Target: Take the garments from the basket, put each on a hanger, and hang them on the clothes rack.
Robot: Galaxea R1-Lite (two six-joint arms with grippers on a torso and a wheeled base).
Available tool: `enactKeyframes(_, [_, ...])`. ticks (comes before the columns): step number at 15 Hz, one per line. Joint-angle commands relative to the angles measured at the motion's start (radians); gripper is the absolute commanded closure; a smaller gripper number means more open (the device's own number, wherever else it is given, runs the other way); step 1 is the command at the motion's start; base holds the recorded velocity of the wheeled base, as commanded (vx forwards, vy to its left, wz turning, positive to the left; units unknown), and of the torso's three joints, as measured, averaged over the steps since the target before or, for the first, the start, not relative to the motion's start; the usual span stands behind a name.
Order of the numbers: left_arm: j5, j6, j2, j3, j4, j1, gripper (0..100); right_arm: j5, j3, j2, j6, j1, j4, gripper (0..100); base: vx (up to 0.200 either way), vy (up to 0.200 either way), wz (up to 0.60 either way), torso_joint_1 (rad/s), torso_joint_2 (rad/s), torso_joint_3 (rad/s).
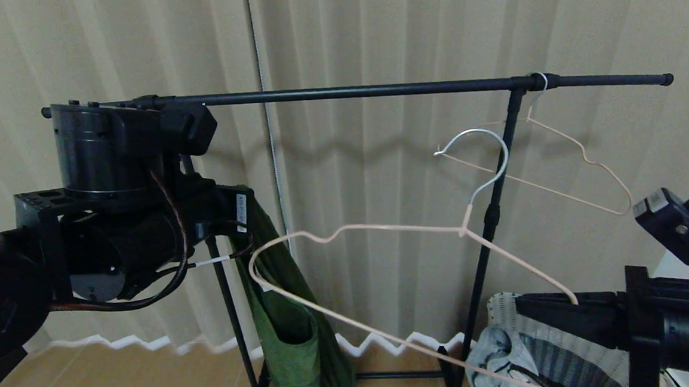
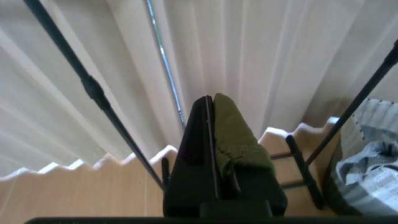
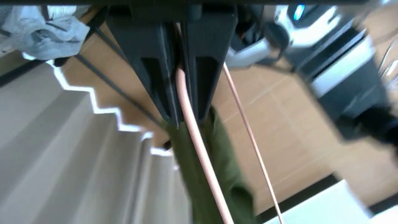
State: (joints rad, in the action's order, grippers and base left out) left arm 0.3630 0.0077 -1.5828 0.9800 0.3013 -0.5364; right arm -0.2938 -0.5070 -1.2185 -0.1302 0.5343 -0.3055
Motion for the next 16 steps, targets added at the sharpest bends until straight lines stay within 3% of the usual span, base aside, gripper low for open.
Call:
enactKeyframes(1, [0.001, 0.0, -0.008, 0.009, -0.001, -0.004, 100, 0.041, -0.01, -0.108, -0.025, 0.001, -0.069, 100, 0.0, 0.0, 0.0, 0.0, 0.0, 0.0])
enactKeyframes(8, [0.051, -0.02, -0.028, 0.019, -0.001, 0.007, 100, 0.051, 0.001, -0.105, -0.045, 0.069, -0.092, 100, 0.0, 0.0, 0.0, 0.0, 0.0, 0.0])
enactKeyframes(11, [0.151, -0.014, -0.049, 0.02, -0.002, 0.019, 100, 0.051, 0.007, -0.087, -0.048, 0.11, -0.092, 100, 0.0, 0.0, 0.0, 0.0, 0.0, 0.0])
enactKeyframes(16, [0.162, -0.015, -0.045, 0.012, -0.002, 0.013, 100, 0.055, -0.024, -0.141, -0.046, 0.115, -0.11, 100, 0.0, 0.0, 0.0, 0.0, 0.0, 0.0])
